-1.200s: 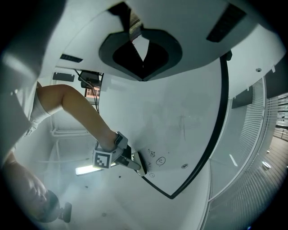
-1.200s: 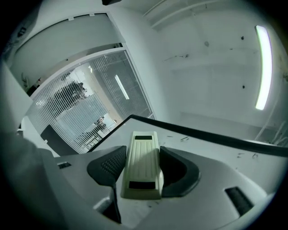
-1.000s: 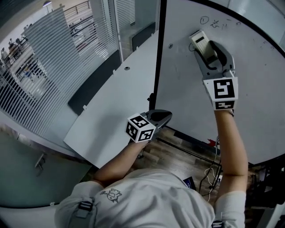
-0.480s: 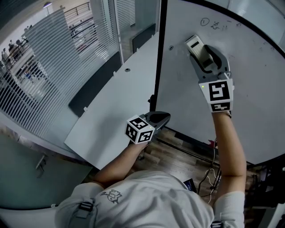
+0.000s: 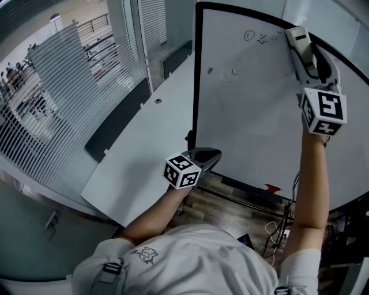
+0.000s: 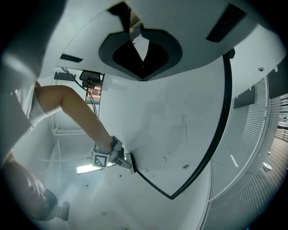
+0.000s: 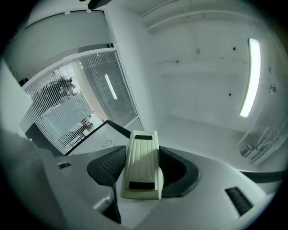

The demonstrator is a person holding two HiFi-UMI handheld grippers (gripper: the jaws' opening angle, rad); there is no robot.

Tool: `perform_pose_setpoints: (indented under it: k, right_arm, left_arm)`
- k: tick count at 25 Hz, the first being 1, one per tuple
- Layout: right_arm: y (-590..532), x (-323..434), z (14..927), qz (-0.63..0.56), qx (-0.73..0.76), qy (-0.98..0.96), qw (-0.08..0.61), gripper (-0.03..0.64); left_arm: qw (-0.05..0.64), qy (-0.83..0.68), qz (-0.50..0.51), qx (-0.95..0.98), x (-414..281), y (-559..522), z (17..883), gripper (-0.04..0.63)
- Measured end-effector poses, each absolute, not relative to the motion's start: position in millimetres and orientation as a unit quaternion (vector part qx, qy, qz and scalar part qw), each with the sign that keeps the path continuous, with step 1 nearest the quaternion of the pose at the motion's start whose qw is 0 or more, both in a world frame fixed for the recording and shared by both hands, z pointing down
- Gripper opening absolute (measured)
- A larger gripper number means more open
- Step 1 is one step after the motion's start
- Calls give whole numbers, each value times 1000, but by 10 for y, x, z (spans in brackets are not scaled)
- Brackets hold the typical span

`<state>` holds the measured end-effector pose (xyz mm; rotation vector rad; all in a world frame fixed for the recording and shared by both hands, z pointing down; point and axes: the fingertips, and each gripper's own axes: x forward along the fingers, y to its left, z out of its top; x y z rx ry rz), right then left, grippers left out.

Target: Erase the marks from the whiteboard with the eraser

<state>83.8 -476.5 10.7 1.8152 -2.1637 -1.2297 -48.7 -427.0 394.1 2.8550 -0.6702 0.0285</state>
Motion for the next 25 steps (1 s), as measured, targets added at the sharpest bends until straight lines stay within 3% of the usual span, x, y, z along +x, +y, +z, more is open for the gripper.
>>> perform_pose_setpoints:
  k: [6, 13, 25]
  right_arm:
    - [-4767, 726, 43, -409, 592, -693, 33, 236]
    - [-4997, 60, 260, -429, 547, -716, 64, 236]
    - [-5263, -754, 1493, -417, 460, -769, 153, 236]
  left_arm:
    - [100, -227, 9, 969, -501, -4264, 3913, 8]
    - [99, -251, 6, 963, -738, -4326, 3943, 8]
    - [108, -278, 3, 955, -983, -4421, 4025, 8]
